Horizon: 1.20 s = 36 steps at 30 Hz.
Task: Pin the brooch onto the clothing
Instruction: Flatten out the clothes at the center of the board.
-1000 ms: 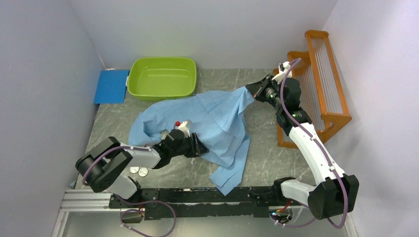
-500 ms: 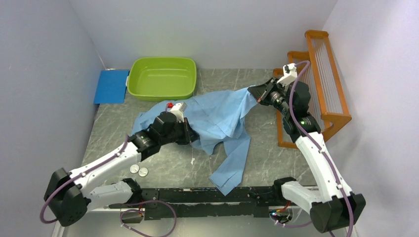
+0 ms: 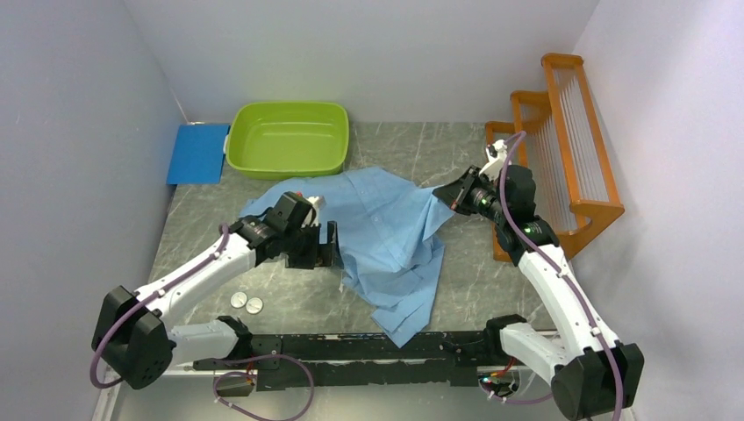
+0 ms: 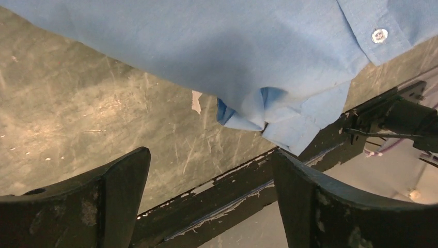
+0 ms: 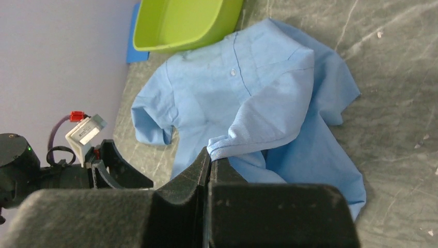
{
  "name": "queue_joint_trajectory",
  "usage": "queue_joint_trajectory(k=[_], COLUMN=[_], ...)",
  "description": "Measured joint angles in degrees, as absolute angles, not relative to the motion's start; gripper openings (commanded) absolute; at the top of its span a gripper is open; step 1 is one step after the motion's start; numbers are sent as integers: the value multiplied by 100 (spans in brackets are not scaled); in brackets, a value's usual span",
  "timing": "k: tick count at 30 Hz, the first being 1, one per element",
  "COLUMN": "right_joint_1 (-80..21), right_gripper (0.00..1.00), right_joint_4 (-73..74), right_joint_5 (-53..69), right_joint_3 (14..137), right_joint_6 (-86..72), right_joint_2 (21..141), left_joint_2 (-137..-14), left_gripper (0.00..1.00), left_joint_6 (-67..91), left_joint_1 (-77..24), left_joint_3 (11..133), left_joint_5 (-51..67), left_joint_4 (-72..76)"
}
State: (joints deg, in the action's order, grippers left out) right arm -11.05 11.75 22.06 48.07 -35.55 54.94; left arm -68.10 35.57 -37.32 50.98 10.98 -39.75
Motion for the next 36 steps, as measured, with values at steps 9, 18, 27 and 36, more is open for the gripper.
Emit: queue_joint_trajectory(k=[9,18,27,36], right_joint_1=[-1100,-1100,-1100,-1100], right_gripper=[0,0,0,0], right_joint_4=[1240,1245,1249,1481], right_joint_5=[2265,2263,2309,2440], right_joint_3=[4799,4799,4799,4967], right_joint_6=[-3485,-3433,-3424,-3306], right_joint_2=[5745,5776,5769,5579], left_joint_2=[-5916,-6466,-7588,-6584], left_gripper=[81,80,48,3], left_joint_6=[4049,4128,3693,3555], left_joint_1=[-3551,-3673,-4051,-4075], left_joint_3=[2963,1835,2300,2486], left_joint_5=[2257,2418,2117,1717], left_joint_4=[-1968,561,1625,1273])
